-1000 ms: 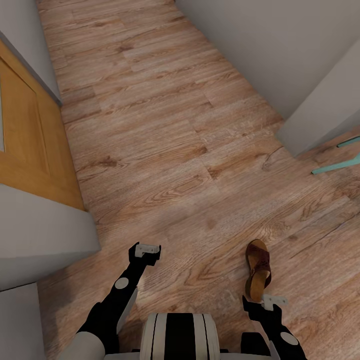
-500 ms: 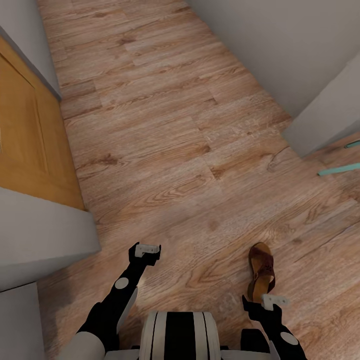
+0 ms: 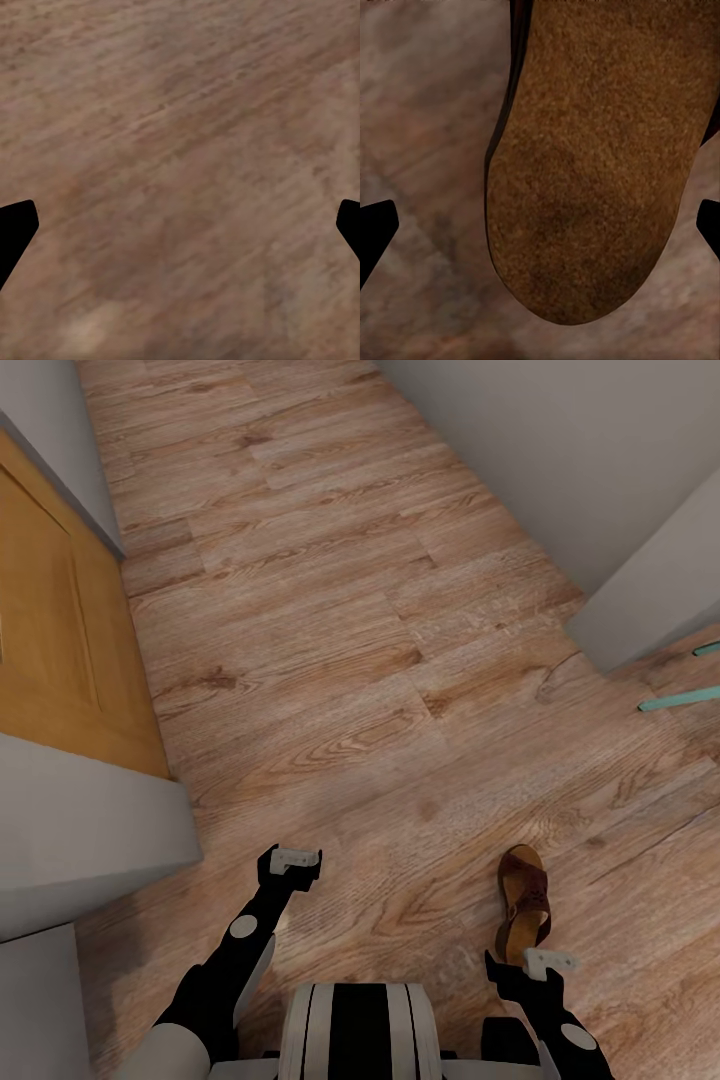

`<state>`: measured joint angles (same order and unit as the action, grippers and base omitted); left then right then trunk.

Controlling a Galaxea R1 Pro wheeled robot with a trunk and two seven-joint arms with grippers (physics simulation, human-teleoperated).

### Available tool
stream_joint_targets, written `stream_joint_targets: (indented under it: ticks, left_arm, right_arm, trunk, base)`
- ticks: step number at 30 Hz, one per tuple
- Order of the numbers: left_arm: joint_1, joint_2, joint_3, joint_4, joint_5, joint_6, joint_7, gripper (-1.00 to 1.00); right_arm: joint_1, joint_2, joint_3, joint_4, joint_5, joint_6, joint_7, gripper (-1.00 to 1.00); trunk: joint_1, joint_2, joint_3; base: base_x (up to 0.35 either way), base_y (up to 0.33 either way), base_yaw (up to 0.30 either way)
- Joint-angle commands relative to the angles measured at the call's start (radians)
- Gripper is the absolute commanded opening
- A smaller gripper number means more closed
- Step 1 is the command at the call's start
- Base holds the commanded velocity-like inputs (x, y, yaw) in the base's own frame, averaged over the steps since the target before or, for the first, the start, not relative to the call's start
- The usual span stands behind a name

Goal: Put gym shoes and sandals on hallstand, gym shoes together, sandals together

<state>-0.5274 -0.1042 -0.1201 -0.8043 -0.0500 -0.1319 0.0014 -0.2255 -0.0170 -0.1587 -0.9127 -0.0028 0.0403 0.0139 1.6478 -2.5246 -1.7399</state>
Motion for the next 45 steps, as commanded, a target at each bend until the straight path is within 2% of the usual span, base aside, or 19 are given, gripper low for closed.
stream_joint_targets:
  ticks: [1, 16, 17, 22, 24, 25, 27, 45]
  left_arm:
    - [0.000, 0.000, 0.000, 0.000, -0.005, -0.003, 0.000, 1.00]
    - [0.000, 0.000, 0.000, 0.000, -0.005, -0.002, 0.000, 1.00]
    - [0.000, 0.000, 0.000, 0.000, -0.005, -0.002, 0.000, 1.00]
    - [0.000, 0.000, 0.000, 0.000, -0.005, -0.003, 0.000, 1.00]
    - [0.000, 0.000, 0.000, 0.000, -0.005, -0.003, 0.000, 1.00]
    - [0.000, 0.000, 0.000, 0.000, -0.005, -0.003, 0.000, 1.00]
    - [0.000, 0.000, 0.000, 0.000, -0.005, -0.003, 0.000, 1.00]
    - [0.000, 0.000, 0.000, -0.001, -0.005, -0.003, 0.000, 1.00]
  right_arm:
    - [0.000, 0.000, -0.001, -0.001, 0.000, 0.004, 0.001, 1.00]
    - [0.000, 0.000, -0.001, -0.001, 0.000, 0.004, -0.001, 1.00]
    - [0.000, 0.000, -0.001, -0.001, 0.000, 0.004, -0.002, -1.00]
    - [0.000, 0.000, -0.006, 0.000, 0.000, 0.004, -0.004, -1.00]
    - [0.000, 0.000, -0.027, 0.000, 0.000, 0.004, -0.005, -1.00]
    - [0.000, 0.001, -0.050, 0.000, 0.000, 0.004, -0.005, -1.00]
    - [0.000, 0.001, -0.059, 0.001, 0.000, 0.004, -0.005, -1.00]
    - [0.000, 0.003, -0.065, -0.001, 0.000, 0.004, -0.005, -1.00]
  trunk:
    - [0.000, 0.000, 0.000]
    - [0.000, 0.000, 0.000]
    - [0.000, 0.000, 0.000]
    - [0.000, 0.000, 0.000]
    - [0.000, 0.000, 0.000]
    - [0.000, 0.000, 0.000]
    - [0.000, 0.000, 0.000]
    - [0.000, 0.000, 0.000]
  base:
    - [0.000, 0.000, 0.000]
    - [0.000, 0.000, 0.000]
    - [0.000, 0.000, 0.000]
    - [0.000, 0.000, 0.000]
    - [0.000, 0.000, 0.000]
    - [0.000, 0.000, 0.000]
    - [0.000, 0.000, 0.000]
    - [0.000, 0.000, 0.000]
